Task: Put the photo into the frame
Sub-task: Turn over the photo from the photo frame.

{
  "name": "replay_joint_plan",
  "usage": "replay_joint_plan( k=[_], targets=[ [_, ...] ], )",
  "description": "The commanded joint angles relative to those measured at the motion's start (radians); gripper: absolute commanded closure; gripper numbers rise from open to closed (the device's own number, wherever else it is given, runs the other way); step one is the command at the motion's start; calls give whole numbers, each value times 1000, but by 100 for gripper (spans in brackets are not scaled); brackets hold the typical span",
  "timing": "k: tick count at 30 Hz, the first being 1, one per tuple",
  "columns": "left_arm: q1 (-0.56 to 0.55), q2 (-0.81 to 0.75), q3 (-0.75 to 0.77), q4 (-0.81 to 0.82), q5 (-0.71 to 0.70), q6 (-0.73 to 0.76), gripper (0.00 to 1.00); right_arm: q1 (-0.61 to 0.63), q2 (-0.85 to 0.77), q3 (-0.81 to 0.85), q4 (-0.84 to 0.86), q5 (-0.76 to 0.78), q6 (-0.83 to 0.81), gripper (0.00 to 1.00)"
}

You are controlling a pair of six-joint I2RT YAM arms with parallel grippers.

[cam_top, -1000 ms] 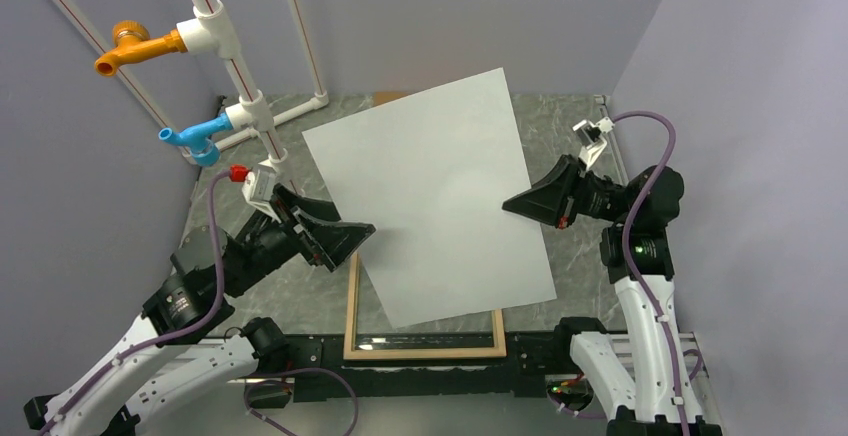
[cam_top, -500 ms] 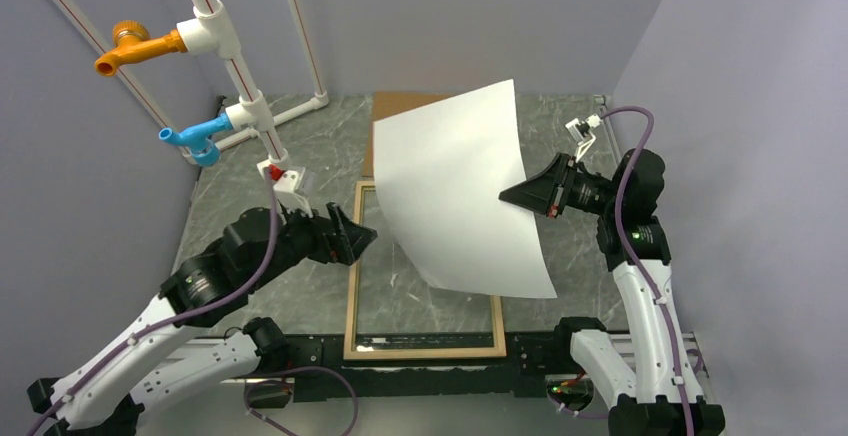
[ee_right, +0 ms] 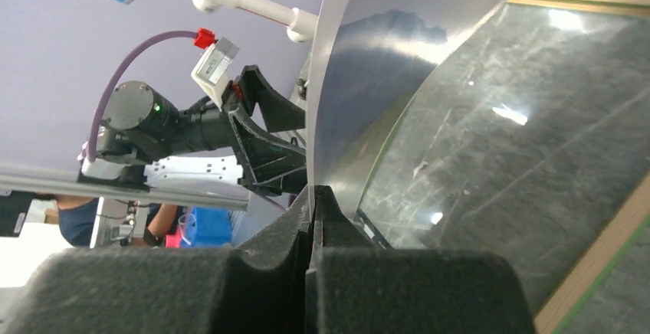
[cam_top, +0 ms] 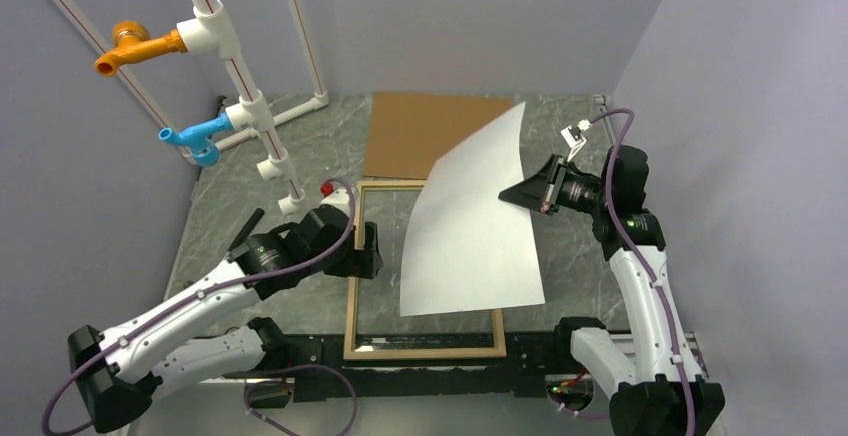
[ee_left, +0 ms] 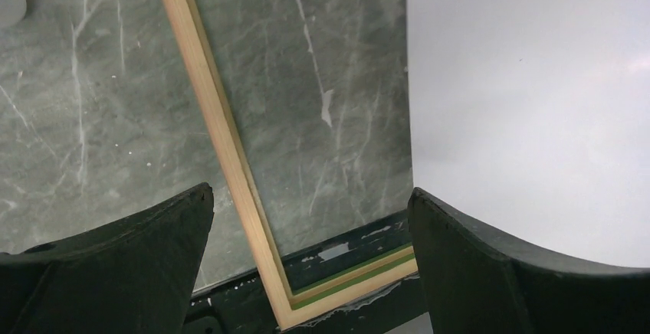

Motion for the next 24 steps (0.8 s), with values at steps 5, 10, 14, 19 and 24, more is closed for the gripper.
replay_joint_plan(
  k=[5, 10, 14, 19, 24],
  targets=[
    [45, 116, -27, -4, 1, 1, 0, 12, 26, 17, -54, 110, 13, 100],
    [117, 108, -87, 29, 59, 36, 1, 88, 26, -28, 45, 151, 109, 100],
    [194, 32, -150, 30, 106, 54, 0, 209, 37, -46, 136, 213, 180, 100],
    [295, -97, -212, 30, 162, 70, 1, 312, 67, -42, 254, 243, 270, 100],
    [319, -188, -233, 48, 164, 63, 1, 389, 66, -21, 361, 257, 323, 100]
  ],
)
